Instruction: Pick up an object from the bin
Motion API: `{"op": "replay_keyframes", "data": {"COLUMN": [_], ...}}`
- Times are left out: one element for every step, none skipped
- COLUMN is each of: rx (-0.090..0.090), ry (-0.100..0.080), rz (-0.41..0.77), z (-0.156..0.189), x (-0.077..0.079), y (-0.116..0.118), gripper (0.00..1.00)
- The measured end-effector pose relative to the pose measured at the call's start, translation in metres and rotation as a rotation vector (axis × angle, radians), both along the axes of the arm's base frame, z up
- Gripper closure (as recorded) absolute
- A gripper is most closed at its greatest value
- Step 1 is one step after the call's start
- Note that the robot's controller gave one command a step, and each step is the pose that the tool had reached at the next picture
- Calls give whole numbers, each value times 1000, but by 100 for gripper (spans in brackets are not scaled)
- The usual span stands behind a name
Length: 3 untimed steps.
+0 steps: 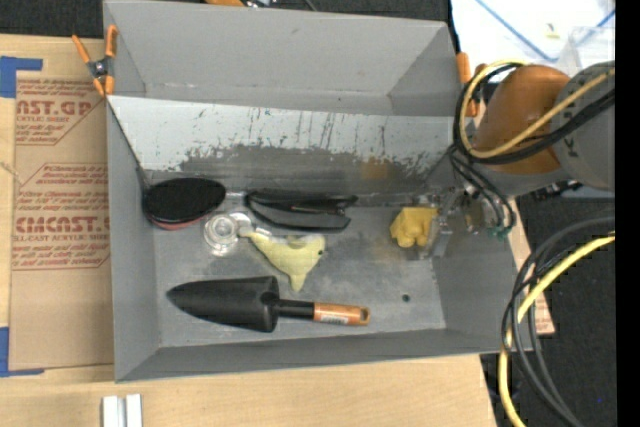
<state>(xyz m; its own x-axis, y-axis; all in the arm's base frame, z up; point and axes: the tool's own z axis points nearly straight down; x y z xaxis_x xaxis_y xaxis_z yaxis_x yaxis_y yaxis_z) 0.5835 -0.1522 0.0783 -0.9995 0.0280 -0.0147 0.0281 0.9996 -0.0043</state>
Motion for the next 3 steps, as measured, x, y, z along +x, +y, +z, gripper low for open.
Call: {"op": "replay_keyframes", "data": {"rx": [-2,-1,-2], "ry": [-5,-2,-7], "rz": [0,0,0], "z": [25,44,62], "x": [1,0,2], "y": [0,0,0], "gripper": [100,100,100]}}
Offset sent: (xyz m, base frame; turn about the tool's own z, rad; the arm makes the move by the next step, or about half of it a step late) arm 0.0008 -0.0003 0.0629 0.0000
